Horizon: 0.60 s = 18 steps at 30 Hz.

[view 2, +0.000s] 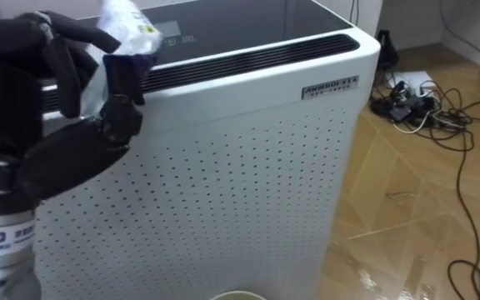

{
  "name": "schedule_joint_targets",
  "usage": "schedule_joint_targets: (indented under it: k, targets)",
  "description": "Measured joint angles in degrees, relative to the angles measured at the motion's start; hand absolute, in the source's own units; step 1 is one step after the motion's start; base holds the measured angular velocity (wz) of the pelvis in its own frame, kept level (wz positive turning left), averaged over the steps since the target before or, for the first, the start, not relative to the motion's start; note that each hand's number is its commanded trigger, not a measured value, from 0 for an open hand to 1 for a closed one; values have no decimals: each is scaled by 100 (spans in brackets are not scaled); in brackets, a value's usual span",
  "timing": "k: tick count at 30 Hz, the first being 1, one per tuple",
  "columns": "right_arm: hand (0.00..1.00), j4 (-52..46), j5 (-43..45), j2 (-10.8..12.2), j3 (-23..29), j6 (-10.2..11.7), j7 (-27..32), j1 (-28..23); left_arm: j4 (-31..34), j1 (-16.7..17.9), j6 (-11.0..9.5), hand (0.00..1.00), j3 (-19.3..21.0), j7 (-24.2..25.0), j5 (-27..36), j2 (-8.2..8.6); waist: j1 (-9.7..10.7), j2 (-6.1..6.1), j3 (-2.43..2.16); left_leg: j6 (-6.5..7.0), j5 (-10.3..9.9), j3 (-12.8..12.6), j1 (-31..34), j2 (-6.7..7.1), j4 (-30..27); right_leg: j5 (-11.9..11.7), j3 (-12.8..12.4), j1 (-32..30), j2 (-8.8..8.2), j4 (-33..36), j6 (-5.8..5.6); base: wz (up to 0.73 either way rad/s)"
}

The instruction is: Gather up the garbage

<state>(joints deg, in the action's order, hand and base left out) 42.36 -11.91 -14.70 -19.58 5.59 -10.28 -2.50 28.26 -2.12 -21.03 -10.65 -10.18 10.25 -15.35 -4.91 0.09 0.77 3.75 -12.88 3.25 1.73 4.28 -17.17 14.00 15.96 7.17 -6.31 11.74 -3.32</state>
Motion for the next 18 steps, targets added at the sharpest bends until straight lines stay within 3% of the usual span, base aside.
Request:
schedule_joint_targets:
  k: [3, 6, 12, 18]
  targets:
    - [100, -71, 0, 85, -8, 0, 4, 20, 45, -101, 117, 100, -137, 822, 1205, 59, 11, -47, -18, 0, 0, 10, 73, 2, -35, -15, 3, -49, 3, 0, -2, 0]
    - [100, -70, -1, 115, -44, -2, -5, 26, 45, -103, 307, 100, -206, 1411, 1784, 84, 23, -35, -21, 0, 0, 13, 114, -1, -61, -22, 2, -77, 6, 4, -1, 0]
    - [100, -70, -32, 201, -53, -20, -31, 68, -36, -101, 573, 100, -206, 2184, 2188, 124, 1, 22, -13, -13, 7, 1, 292, -54, -144, -43, -2, -235, 49, 70, 33, 0]
    - [100, -6, -26, 191, -47, -43, -30, 255, -508, -78, 681, 100, -352, 2804, 2203, 117, 7, 133, 13, -22, 13, 45, 611, -72, -229, -51, 81, -543, 49, 228, 49, 4]
